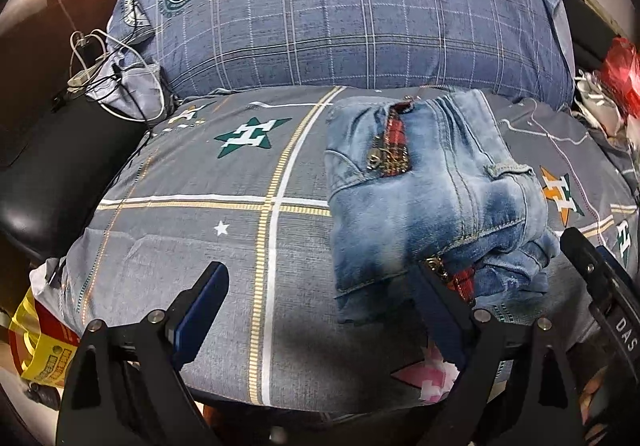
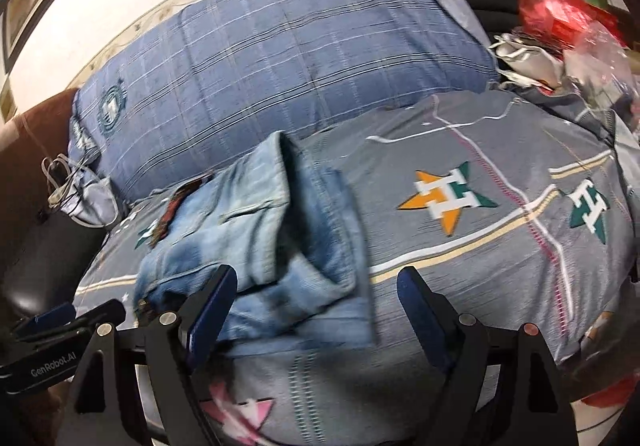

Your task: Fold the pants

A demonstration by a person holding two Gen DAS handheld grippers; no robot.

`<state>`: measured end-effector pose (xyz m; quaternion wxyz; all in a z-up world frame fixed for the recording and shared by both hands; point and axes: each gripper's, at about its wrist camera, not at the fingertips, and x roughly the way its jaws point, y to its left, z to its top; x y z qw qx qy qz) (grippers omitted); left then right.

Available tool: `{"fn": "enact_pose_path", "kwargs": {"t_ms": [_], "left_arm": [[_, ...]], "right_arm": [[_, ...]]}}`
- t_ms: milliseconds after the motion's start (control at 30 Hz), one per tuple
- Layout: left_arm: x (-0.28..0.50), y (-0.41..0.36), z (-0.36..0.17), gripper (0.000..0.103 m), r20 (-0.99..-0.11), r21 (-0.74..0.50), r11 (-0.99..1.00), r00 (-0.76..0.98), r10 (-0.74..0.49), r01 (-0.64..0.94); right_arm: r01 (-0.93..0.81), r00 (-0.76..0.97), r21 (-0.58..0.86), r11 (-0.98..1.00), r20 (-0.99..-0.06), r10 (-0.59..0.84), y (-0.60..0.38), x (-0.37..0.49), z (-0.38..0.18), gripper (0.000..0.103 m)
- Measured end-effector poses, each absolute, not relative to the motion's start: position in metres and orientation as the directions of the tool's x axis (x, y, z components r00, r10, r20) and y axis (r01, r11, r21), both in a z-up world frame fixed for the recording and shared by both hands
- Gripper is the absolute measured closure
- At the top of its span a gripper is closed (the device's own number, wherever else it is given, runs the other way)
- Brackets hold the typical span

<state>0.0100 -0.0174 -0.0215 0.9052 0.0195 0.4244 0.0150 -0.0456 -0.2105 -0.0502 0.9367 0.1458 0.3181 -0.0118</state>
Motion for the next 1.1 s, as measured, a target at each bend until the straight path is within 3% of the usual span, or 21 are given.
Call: {"fn": "enact_pose_path", "kwargs": {"t_ms": [1100], "left_arm": [[0.021,-0.01,-0.032,0.012,-0.786,-0.022,1.0,0.617,-0.019,0.004]], "right_arm": [[0.18,0.738,0.246,0.952,-0.674,0.034,-0.228,-0.025,-0.066,0.016]]}}
